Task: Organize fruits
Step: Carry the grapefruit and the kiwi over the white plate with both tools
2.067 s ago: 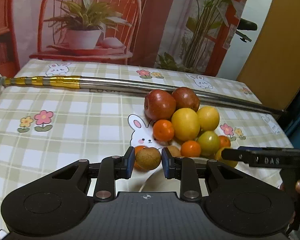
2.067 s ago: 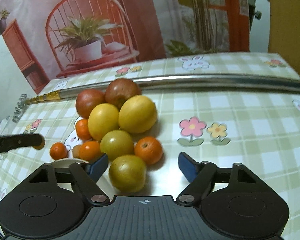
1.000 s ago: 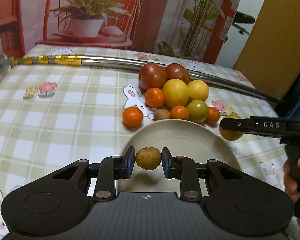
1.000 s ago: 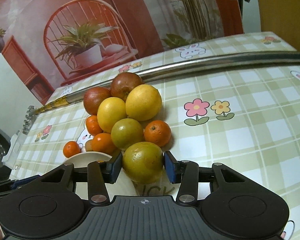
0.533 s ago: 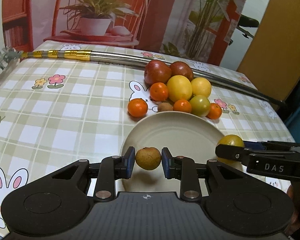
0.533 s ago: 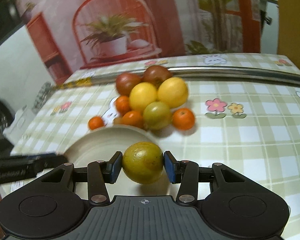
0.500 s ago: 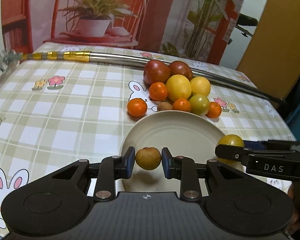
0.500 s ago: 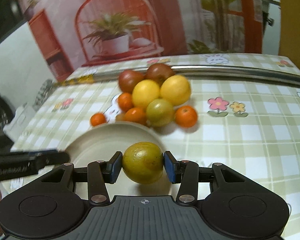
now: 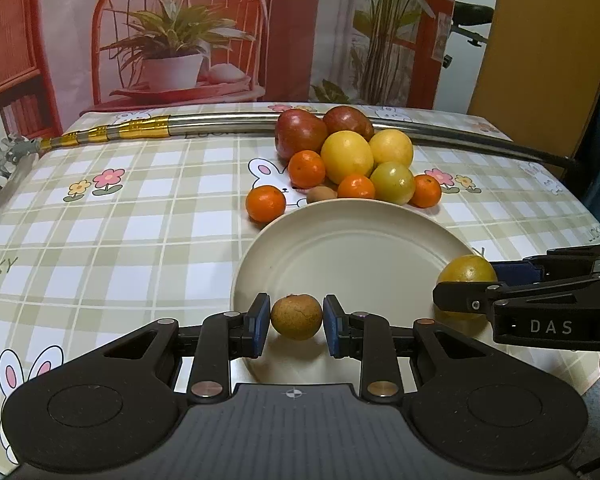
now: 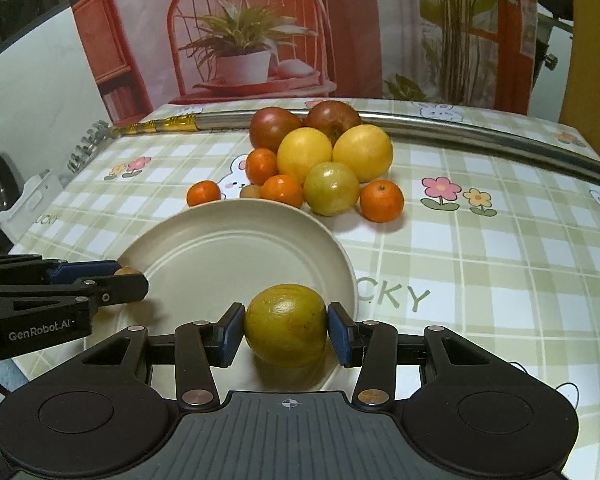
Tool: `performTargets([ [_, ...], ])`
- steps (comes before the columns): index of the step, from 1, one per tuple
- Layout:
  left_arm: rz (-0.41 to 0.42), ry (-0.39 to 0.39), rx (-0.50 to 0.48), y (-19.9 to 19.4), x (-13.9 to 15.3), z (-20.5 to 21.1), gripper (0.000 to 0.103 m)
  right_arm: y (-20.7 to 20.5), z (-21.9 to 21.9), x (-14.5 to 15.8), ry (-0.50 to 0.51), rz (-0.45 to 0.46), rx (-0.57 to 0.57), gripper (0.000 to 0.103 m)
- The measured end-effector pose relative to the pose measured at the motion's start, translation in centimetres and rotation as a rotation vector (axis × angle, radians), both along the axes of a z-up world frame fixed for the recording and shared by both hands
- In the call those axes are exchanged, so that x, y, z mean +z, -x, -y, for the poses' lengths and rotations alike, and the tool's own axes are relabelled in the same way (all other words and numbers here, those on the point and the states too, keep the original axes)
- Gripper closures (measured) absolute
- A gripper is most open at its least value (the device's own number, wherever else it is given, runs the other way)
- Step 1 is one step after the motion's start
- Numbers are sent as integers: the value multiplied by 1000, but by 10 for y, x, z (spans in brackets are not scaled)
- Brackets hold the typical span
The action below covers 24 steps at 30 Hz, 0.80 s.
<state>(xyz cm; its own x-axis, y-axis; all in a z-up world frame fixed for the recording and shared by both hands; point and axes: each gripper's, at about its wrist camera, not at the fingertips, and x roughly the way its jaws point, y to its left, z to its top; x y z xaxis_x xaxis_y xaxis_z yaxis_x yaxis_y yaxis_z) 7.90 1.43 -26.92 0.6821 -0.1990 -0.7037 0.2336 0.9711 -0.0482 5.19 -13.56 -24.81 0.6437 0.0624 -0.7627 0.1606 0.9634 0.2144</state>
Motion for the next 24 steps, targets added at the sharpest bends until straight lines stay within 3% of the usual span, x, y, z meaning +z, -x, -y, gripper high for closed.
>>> performTargets([
  [24, -16, -10, 21, -3, -7, -2, 72, -1, 2, -2, -3, -2, -6, 61],
])
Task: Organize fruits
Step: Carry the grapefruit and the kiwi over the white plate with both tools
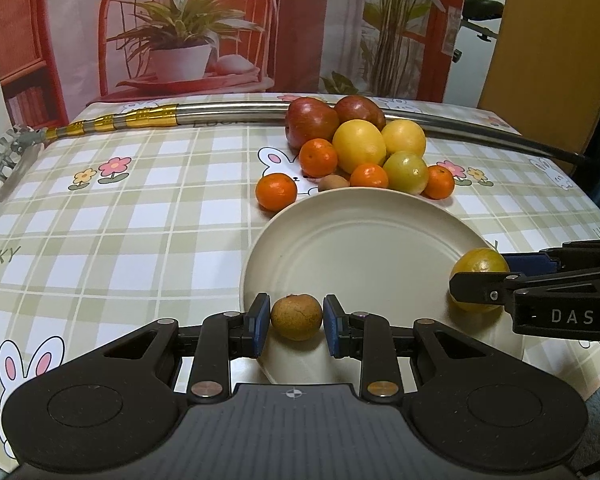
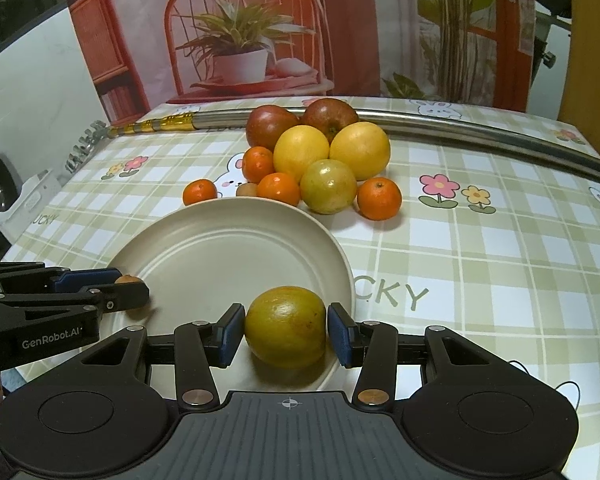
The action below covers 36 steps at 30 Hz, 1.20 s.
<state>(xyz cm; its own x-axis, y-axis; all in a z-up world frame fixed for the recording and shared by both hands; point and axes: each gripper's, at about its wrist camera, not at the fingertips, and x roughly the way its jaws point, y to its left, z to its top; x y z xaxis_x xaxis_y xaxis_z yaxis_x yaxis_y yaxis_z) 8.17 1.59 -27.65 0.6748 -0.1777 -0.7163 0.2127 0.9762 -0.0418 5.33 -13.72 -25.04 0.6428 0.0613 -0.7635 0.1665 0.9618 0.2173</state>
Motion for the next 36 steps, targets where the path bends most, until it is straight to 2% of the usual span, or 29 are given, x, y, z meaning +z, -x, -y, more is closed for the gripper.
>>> performTargets([
  [36, 11, -5, 13, 1, 2, 0, 71, 2, 2, 4, 11, 16, -1, 55],
])
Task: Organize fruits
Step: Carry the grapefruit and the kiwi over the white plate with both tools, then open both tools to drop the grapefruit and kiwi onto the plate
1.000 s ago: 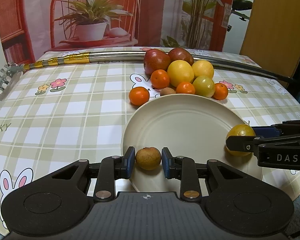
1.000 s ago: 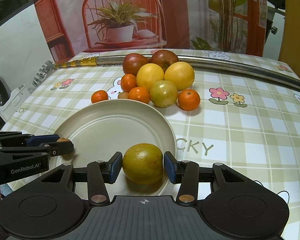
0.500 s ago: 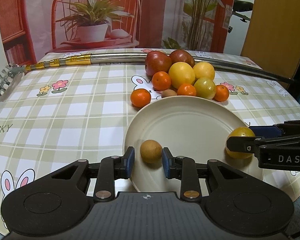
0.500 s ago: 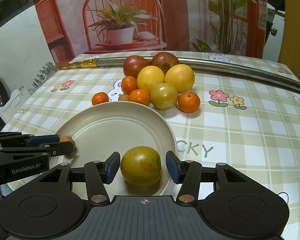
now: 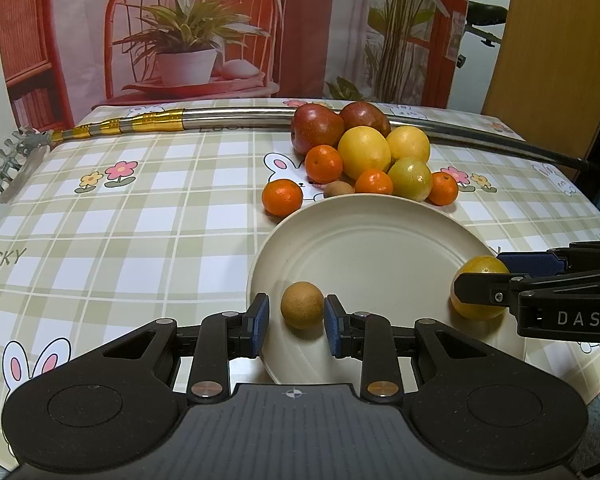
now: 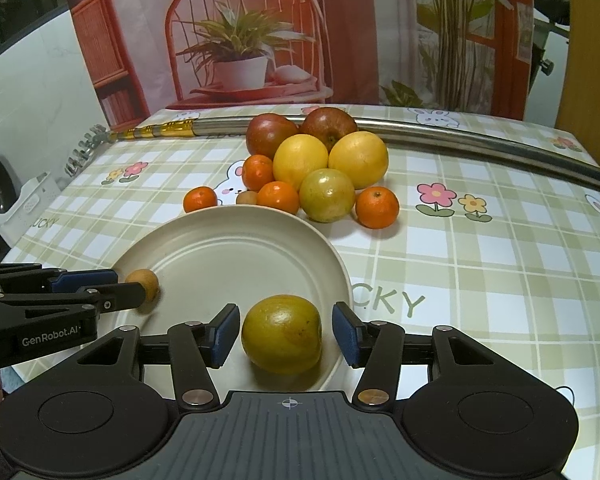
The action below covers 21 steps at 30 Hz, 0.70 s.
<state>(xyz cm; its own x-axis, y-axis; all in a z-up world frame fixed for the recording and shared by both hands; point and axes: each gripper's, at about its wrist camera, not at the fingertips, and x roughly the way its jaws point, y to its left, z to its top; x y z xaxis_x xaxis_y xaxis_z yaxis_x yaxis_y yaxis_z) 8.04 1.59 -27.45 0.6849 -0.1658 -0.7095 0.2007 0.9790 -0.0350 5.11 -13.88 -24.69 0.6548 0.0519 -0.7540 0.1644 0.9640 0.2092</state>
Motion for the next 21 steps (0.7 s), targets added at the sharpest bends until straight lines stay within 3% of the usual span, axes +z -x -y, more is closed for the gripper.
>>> performTargets([
  [11, 5, 8, 13, 1, 7, -2, 71, 0, 2, 2, 2, 4, -2, 54],
  [21, 9, 65, 57, -18, 33, -18, 71, -2, 21, 19, -5, 56, -48, 52],
])
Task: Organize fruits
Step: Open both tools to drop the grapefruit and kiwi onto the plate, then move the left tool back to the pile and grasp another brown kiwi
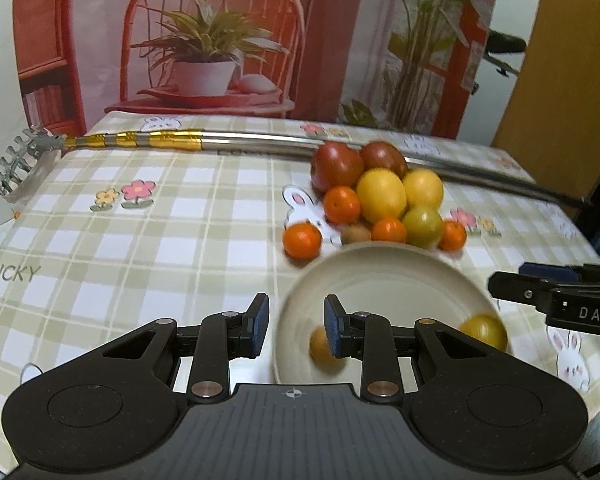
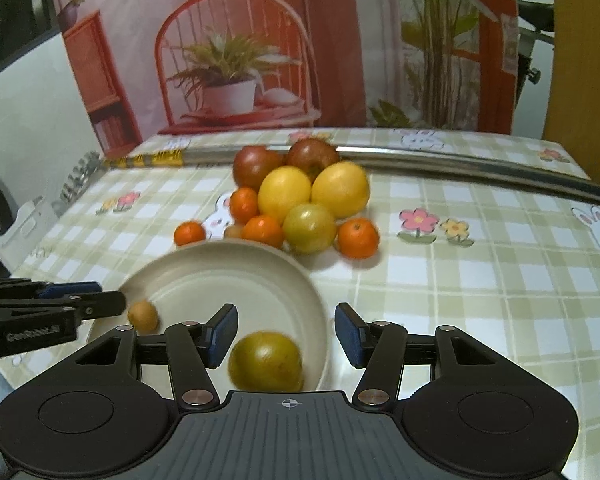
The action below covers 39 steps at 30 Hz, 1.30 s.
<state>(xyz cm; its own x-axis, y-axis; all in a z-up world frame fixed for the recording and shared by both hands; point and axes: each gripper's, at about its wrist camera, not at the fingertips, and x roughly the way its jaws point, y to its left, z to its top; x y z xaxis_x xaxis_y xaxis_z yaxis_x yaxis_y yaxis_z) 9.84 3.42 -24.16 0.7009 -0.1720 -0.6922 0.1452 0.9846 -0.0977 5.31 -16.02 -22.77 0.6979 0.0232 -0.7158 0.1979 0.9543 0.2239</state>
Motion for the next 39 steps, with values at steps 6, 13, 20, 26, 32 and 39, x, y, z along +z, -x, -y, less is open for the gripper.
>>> performTargets([
  [6, 1, 40, 5, -23, 18, -9, 72, -7, 24, 8, 4, 32, -50, 52],
  [13, -99, 138, -34, -68, 24, 0, 72, -23, 53, 15, 14, 61, -94, 52],
  [20, -193, 177, -49, -108, 1, 19, 73, -42, 72, 11, 13, 73, -115, 52],
  [26, -296, 205, -44, -136, -28, 31, 78, -53, 81, 0, -12, 62, -126, 52],
  [32, -337, 231, -30, -152, -42, 34, 78, -58, 86, -12, -38, 38, -138, 52],
  [39, -370, 284, -24, -158, -47, 34, 78, -59, 93, -23, -58, 18, -151, 52],
])
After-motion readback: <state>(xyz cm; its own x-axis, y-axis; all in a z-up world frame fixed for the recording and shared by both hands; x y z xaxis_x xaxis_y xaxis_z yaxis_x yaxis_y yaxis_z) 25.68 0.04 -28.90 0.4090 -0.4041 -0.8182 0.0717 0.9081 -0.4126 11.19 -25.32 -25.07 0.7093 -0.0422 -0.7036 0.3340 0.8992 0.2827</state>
